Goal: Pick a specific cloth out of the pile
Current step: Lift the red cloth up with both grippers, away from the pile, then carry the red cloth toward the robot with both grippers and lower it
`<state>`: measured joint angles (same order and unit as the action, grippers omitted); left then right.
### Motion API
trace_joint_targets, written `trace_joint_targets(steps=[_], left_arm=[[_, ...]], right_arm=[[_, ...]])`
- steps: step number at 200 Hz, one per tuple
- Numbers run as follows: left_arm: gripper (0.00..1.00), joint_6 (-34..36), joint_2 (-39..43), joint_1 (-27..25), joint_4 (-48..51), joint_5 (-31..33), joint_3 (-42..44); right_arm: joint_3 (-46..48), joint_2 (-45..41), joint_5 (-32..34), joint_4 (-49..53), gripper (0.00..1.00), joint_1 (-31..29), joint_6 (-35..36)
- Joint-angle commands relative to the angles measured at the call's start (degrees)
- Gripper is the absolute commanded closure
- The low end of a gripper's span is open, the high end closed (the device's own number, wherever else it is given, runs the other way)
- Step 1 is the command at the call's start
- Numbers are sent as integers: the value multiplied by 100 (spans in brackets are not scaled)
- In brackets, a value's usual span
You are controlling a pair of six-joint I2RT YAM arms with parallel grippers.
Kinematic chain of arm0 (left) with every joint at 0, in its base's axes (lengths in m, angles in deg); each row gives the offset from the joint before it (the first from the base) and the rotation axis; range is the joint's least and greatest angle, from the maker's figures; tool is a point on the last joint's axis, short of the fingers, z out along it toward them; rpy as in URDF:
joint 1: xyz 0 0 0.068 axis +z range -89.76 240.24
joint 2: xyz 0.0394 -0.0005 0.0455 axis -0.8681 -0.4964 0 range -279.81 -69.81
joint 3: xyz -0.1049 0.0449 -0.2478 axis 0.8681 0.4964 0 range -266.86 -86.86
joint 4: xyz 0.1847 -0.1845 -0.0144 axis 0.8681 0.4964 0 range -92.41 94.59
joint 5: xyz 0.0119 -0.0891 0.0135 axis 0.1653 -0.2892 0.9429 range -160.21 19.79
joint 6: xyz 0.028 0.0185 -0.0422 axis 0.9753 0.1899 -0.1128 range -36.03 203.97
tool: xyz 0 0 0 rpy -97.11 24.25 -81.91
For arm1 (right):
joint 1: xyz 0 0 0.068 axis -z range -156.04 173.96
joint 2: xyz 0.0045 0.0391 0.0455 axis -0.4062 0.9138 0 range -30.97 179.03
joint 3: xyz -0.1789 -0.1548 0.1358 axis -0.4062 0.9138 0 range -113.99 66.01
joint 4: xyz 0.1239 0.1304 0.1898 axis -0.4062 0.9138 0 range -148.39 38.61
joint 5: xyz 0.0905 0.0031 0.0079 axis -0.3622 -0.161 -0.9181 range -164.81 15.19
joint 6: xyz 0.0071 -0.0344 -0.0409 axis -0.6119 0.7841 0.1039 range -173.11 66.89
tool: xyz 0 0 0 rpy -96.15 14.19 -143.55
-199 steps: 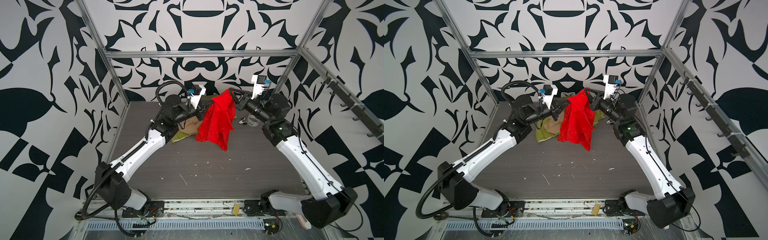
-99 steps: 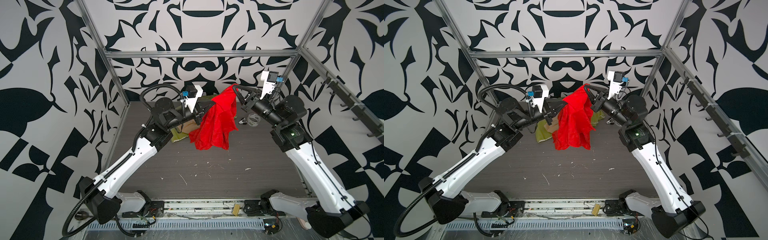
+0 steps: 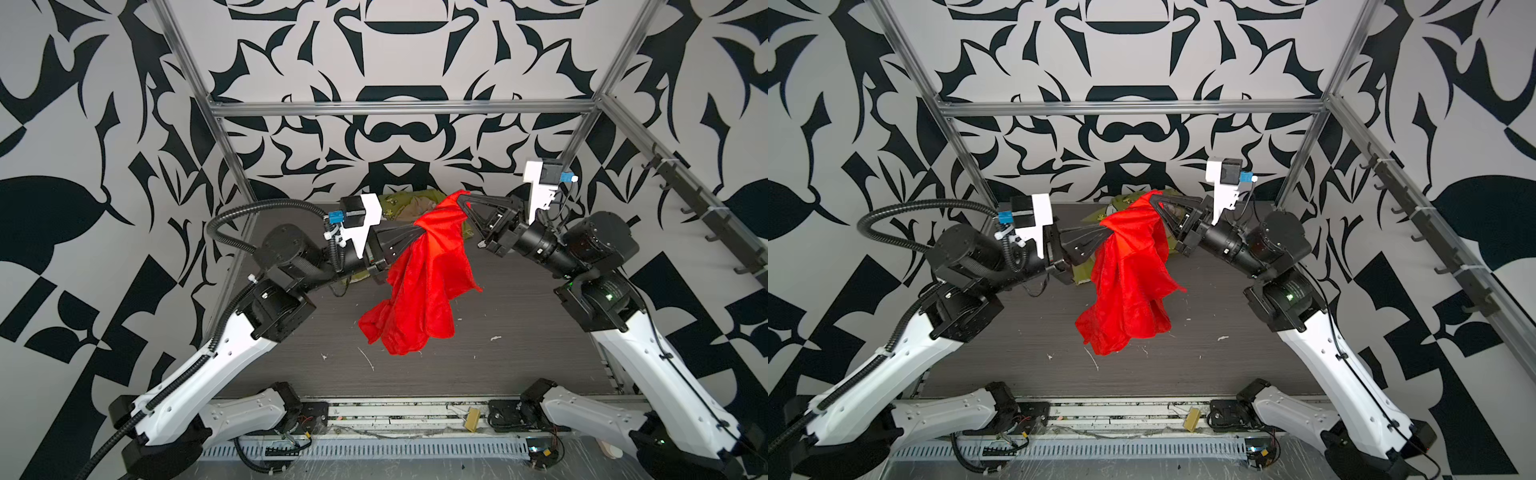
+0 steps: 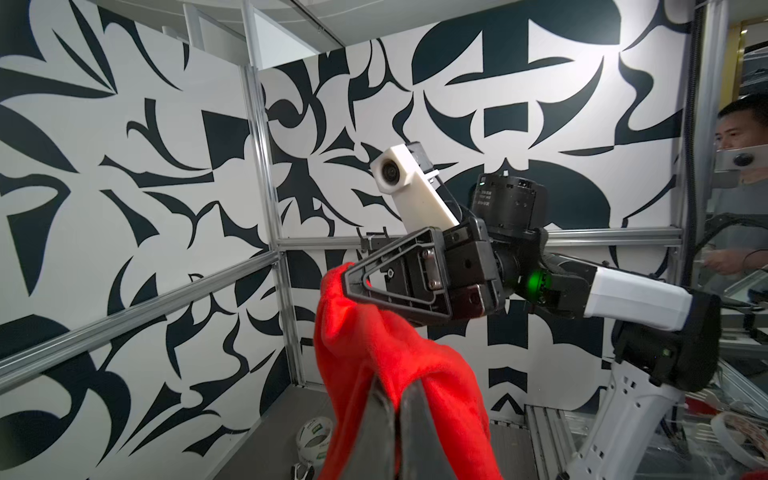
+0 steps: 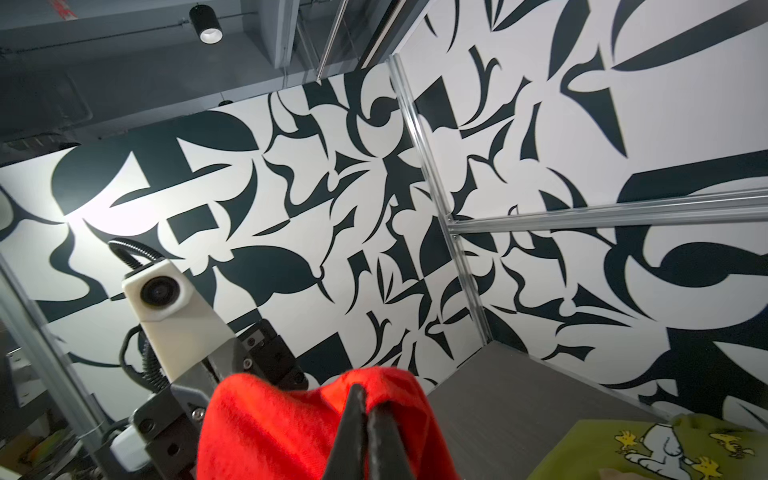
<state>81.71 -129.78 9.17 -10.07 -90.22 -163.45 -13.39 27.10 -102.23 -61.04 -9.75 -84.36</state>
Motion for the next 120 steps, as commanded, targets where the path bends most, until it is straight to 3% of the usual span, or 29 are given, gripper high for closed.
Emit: trace_joint_targets(steps=[1,80,120], left_arm=[[100,81,253,-167,106,270,163],[100,136,692,-975,573,902,478],[100,-119,852,-1076,558,1070,916]], right_arm=[[-17,-329,83,129,100,-224,93],[742,-950,220,293,100,-635,-205],[1047,-1078,284,341,100,-748,-317]])
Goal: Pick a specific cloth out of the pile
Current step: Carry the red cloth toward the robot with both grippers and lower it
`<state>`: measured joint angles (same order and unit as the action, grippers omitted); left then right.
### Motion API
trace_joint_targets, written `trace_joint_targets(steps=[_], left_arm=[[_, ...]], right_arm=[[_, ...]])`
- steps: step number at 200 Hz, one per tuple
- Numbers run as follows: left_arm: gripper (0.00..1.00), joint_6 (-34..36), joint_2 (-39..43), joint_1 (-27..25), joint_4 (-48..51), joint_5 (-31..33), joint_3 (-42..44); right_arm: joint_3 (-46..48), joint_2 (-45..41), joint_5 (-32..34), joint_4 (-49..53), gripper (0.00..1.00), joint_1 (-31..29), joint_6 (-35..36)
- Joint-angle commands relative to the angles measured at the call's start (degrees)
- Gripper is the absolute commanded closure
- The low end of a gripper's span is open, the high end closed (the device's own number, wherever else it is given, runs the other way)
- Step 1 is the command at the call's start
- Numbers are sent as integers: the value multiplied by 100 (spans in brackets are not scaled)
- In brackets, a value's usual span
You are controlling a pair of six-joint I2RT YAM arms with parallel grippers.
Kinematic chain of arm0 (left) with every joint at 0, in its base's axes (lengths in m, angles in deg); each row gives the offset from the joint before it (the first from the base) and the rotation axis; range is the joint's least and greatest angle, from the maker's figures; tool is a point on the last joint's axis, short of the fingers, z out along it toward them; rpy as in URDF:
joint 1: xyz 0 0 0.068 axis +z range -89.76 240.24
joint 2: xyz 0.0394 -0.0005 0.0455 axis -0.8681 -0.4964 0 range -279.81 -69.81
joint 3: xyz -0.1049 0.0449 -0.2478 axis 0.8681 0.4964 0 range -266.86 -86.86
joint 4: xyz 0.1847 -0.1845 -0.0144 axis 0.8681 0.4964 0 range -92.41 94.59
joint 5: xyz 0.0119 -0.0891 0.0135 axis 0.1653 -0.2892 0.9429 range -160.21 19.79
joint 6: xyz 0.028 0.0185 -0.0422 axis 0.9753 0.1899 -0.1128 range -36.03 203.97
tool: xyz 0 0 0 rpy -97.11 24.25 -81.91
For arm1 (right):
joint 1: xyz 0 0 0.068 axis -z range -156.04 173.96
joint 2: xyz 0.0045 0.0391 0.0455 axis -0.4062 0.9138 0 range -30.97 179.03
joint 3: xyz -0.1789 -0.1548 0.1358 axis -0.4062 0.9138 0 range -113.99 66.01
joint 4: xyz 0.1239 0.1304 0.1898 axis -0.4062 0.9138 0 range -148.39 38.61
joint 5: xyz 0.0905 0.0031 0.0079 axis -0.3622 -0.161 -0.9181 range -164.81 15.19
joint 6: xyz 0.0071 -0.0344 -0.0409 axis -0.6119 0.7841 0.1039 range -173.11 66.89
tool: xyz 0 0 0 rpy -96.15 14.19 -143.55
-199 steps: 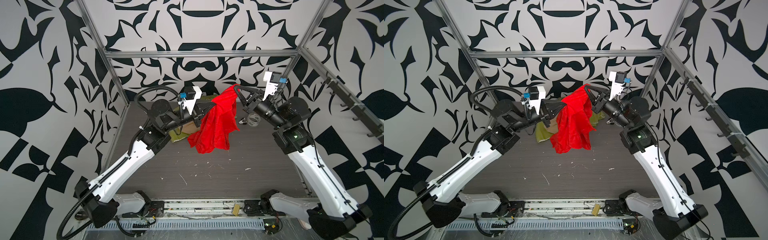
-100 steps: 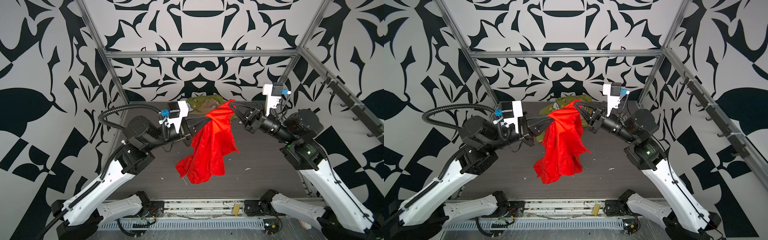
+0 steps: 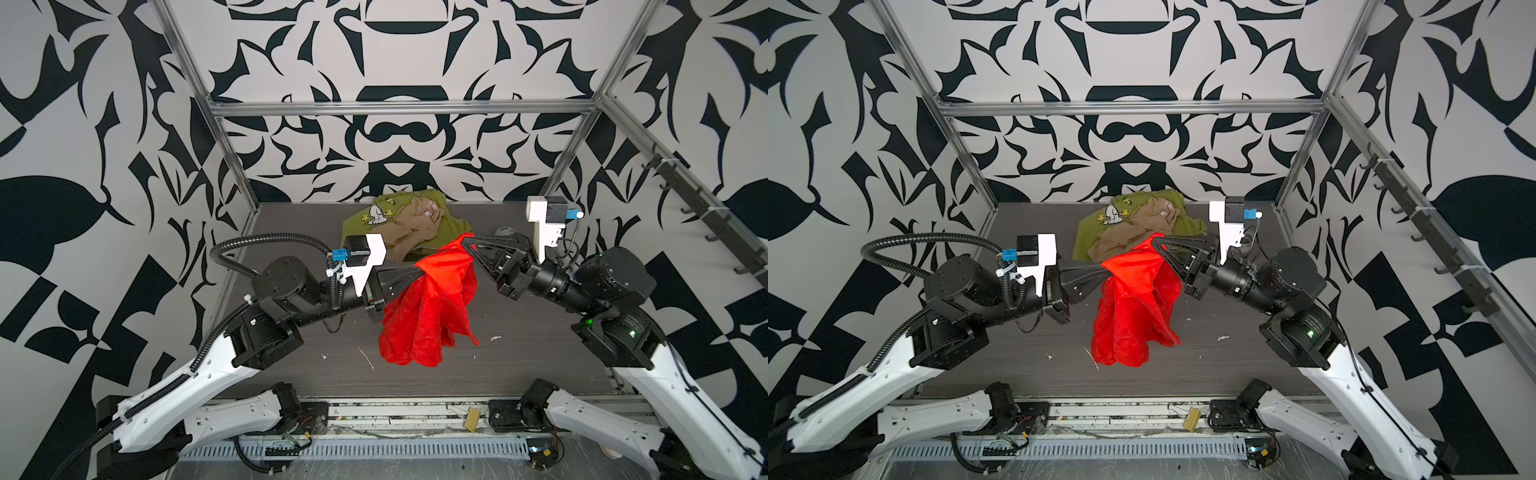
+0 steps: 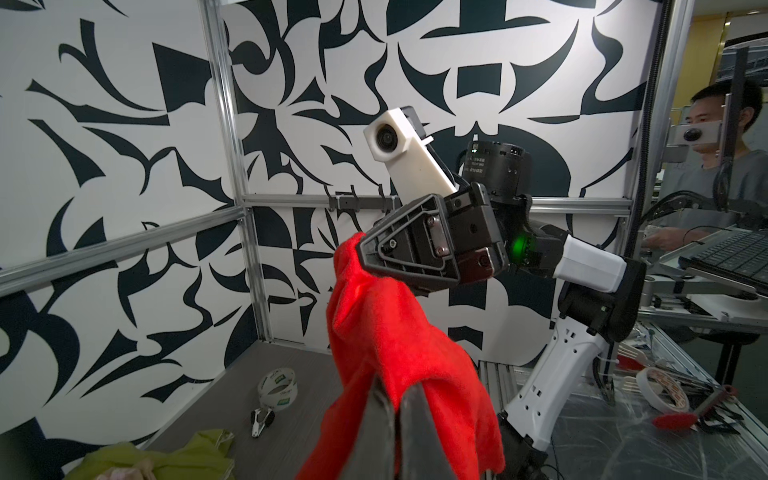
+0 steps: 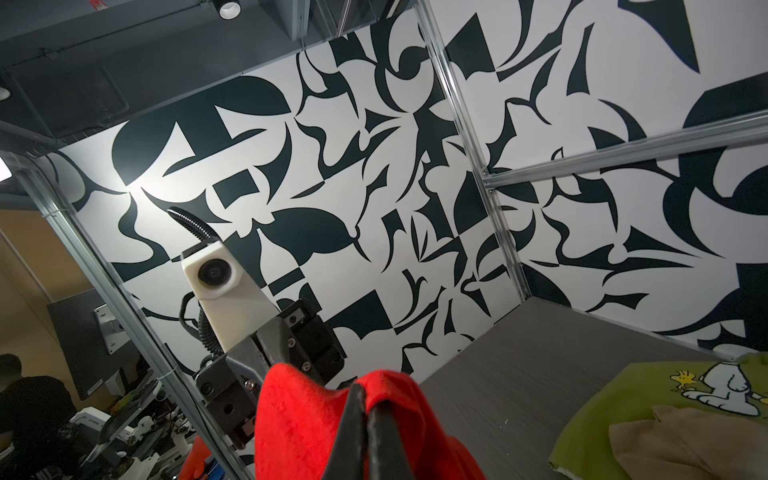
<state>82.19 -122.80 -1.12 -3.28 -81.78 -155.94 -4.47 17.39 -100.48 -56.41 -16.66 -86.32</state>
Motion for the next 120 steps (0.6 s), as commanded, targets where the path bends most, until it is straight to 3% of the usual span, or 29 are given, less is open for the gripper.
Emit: trace_joint_targets(steps=[1,93,120], left_arm=[[100,-179,156,-49,-128,230,179],[100,-830,449,-51,-657,836,1801],[100,-824,512,-51,-701,1294,2246]], right_arm=[[165,-112,116,-121,100,-59,-118],[1381,-153,826,-343,100,-68,21],[1592,51,977,-484,100,-69,107]])
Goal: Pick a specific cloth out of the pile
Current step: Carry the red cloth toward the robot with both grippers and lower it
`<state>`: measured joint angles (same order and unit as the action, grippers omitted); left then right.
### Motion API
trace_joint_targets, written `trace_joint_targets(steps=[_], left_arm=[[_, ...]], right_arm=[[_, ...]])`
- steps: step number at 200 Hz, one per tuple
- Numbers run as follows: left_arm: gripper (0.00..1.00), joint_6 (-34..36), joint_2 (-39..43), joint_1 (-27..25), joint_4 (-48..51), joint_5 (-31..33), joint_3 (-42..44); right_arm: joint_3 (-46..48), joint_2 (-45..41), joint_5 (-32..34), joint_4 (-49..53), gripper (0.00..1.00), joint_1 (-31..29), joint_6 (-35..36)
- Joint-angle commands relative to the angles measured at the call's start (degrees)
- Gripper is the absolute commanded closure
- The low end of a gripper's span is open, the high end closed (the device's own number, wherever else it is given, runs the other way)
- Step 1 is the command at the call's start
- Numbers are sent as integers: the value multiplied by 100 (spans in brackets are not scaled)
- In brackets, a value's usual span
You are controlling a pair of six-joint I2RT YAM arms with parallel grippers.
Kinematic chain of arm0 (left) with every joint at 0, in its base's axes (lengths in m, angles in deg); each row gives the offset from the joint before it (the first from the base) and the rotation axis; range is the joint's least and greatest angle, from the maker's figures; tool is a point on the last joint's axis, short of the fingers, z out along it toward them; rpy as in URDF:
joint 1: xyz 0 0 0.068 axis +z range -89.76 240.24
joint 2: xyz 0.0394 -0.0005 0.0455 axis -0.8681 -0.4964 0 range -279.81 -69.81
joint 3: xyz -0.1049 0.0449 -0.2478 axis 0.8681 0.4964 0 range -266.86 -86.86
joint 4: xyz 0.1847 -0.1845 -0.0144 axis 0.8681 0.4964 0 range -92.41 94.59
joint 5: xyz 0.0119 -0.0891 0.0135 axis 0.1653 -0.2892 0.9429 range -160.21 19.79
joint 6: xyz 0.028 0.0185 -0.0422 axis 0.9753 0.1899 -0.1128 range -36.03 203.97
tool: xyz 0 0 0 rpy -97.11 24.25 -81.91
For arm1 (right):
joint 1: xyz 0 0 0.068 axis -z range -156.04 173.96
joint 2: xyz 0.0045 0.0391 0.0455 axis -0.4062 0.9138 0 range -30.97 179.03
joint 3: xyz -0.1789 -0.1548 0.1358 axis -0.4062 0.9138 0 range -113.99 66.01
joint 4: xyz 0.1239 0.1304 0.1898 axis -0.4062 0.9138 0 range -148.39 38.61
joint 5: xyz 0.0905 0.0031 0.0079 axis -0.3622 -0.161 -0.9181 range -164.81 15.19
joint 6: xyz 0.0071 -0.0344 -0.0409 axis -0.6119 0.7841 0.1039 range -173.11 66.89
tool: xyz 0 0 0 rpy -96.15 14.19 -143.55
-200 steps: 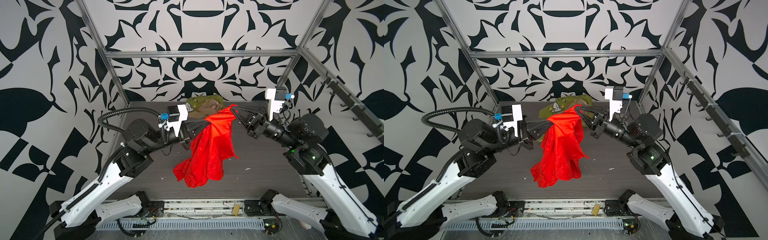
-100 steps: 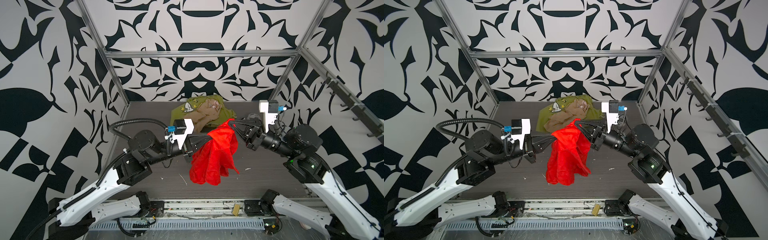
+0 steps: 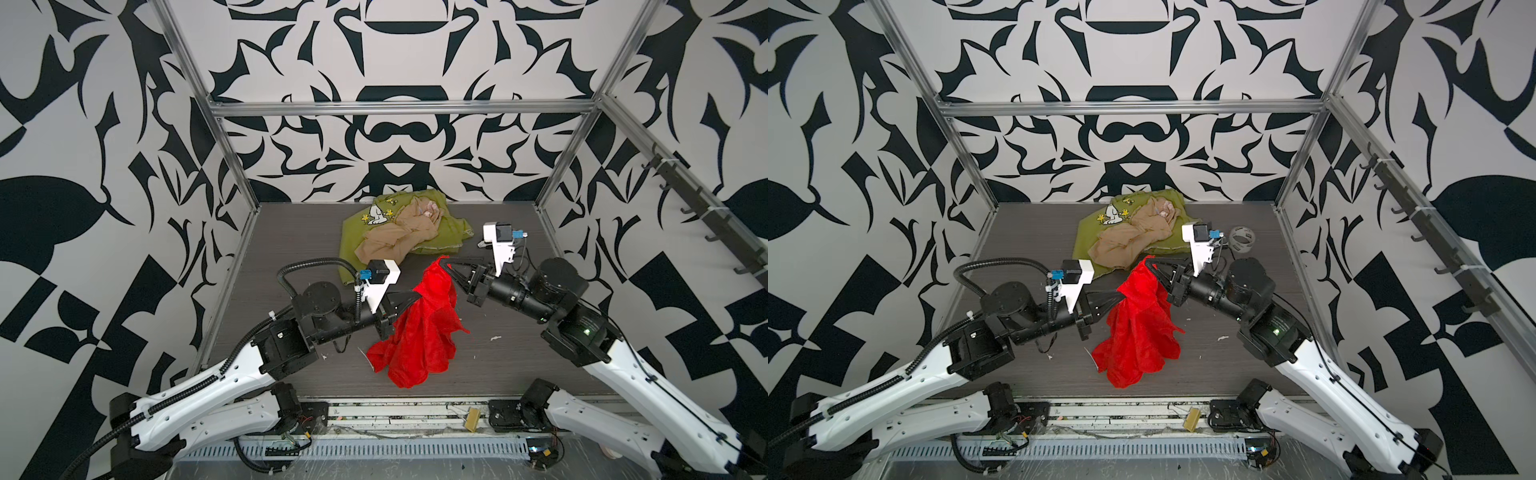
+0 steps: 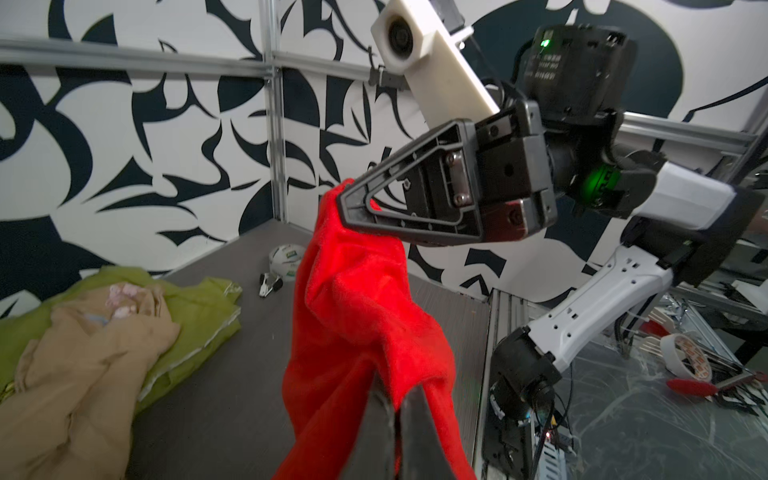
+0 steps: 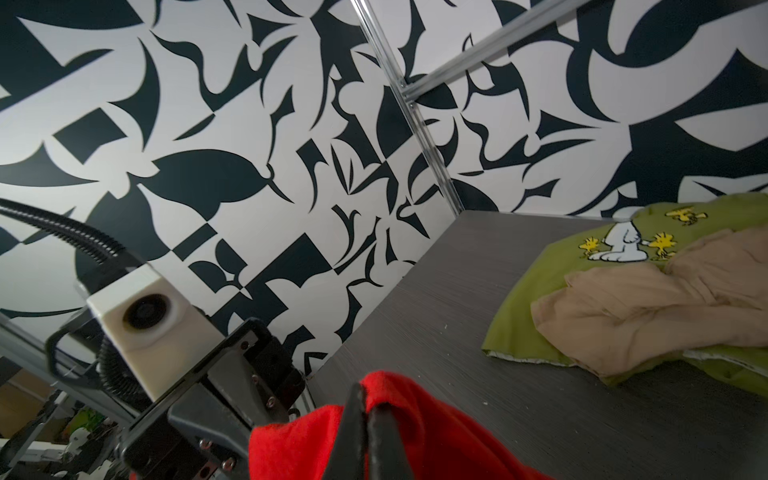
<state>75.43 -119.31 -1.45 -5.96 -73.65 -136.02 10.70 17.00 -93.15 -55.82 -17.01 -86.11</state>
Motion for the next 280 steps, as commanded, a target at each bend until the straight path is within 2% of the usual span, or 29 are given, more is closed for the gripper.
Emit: trace_joint_targets(steps=[1,90,164,236,280], left_arm=[[100,-140,165,-14,-434,496,270],[100,-113,602,41,-51,1419,1151],[100,-660,1132,140,972,2234,1569],[100,-1314,1515,140,1383,2319,2069],[100,-1890,1470,140,1337,2200,2419]], right_arm=[[83,99,249,-549,100,-29,88],[713,301,648,-683,100,-31,206],[1013,275,1065,-448,100,-25,324],[1028,326,1590,357,100,-25,605],[1260,1042,1103,-80,100,-24,266]])
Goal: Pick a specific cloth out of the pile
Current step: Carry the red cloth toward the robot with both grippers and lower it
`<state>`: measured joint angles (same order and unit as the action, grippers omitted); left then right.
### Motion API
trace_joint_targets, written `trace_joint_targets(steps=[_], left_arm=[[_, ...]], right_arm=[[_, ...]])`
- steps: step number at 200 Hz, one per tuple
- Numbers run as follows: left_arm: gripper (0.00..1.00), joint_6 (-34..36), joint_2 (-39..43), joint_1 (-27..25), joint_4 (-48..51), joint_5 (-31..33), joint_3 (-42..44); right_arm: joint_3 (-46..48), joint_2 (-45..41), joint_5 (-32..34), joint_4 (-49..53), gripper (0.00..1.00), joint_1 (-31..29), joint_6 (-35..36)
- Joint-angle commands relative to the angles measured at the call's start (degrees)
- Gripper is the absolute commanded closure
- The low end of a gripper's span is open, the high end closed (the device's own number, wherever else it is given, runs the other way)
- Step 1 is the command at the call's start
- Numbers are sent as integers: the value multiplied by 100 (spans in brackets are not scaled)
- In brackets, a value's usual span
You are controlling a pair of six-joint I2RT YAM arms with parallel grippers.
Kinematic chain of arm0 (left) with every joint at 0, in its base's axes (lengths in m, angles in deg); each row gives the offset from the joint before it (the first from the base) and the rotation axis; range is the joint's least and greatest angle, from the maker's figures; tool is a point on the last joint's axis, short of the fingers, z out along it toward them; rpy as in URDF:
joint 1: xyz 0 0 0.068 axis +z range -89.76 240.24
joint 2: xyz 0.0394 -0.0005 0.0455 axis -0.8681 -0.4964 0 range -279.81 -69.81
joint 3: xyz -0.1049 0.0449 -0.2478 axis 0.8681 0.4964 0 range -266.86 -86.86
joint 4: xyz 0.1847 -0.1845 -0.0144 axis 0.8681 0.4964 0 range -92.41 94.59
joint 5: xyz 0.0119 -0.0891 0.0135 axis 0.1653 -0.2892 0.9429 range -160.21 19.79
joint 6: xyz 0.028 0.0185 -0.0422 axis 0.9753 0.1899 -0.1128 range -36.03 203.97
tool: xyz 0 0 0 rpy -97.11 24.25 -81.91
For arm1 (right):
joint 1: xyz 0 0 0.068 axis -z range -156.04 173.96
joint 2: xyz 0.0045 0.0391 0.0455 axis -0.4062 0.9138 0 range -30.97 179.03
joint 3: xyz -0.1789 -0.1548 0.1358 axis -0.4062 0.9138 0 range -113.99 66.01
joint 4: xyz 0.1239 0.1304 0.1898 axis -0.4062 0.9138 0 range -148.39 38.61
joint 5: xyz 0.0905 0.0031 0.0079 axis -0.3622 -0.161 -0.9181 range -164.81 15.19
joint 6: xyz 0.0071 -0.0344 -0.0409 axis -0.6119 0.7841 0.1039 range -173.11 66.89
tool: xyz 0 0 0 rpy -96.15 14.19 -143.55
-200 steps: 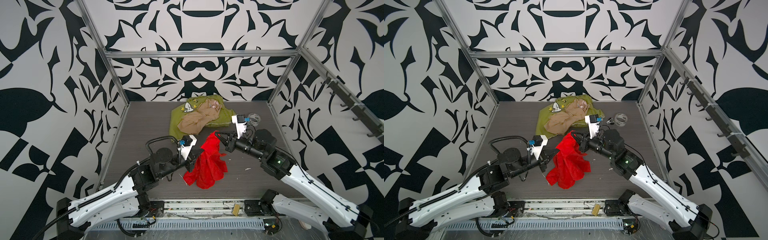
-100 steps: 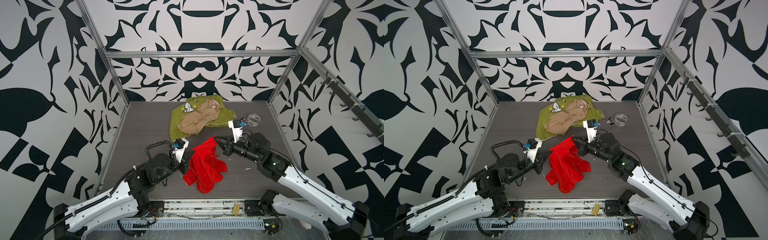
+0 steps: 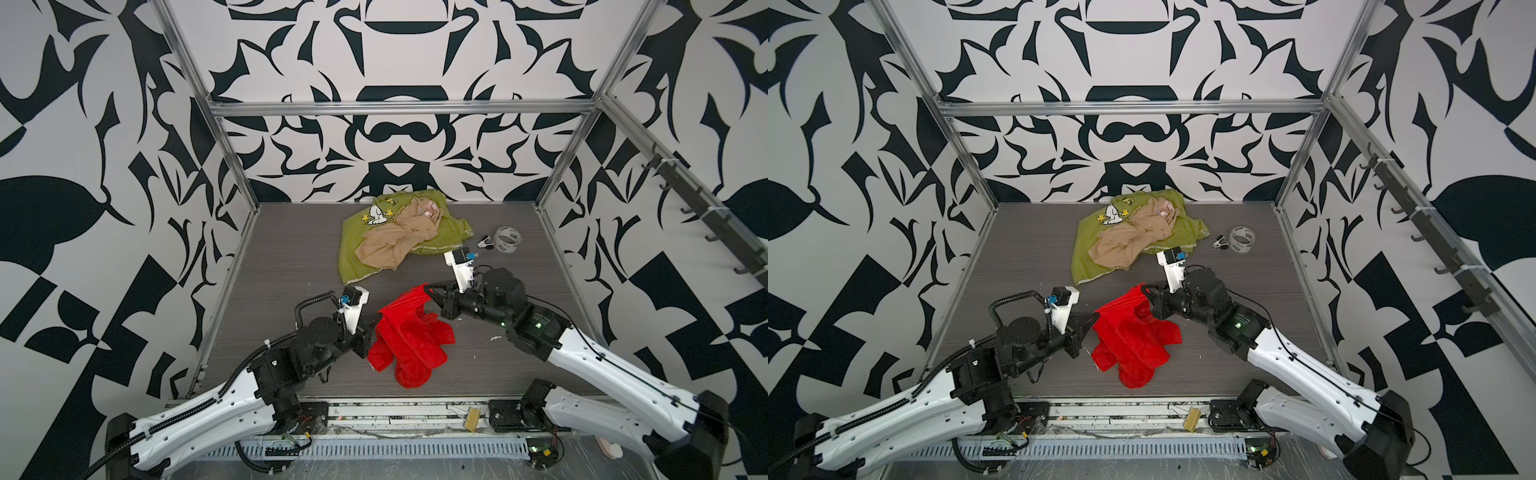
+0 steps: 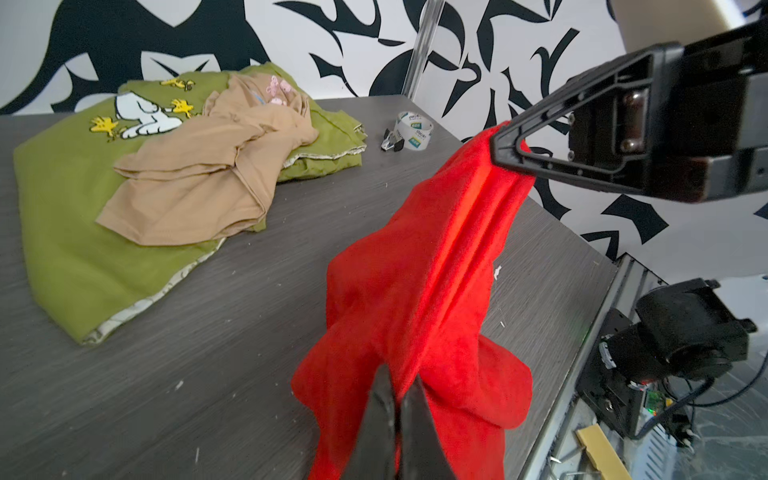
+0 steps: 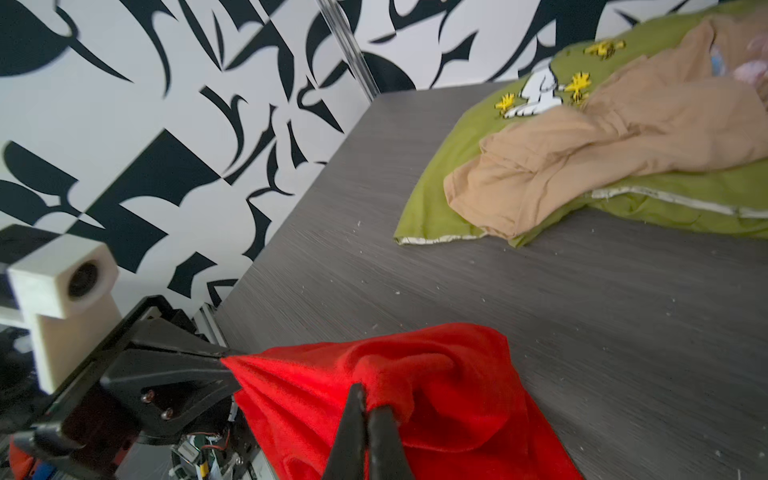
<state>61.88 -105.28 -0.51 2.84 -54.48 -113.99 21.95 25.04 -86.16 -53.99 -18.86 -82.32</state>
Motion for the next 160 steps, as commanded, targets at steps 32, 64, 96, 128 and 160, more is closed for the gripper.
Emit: trace_joint_targets(steps=[32,64,96,128,160], left_arm=[[100,-1030,140,46,714,240,442],[100,-1522,344,46,947,339,753],[100,-1873,363,46,1030,402,1015],[100,-2260,295,50,1222,541,1190],[95,-2557,339,46,1433,647,1332]], right_arm=[[327,640,198,-492,100,162,-148],[286,1153,75,-756,98,161,-29],[140,1603,-194,-1049,62,161,33],[84,1673,-268,-1116,36,161,141],[108,1513,-177,-988,29,163,296]])
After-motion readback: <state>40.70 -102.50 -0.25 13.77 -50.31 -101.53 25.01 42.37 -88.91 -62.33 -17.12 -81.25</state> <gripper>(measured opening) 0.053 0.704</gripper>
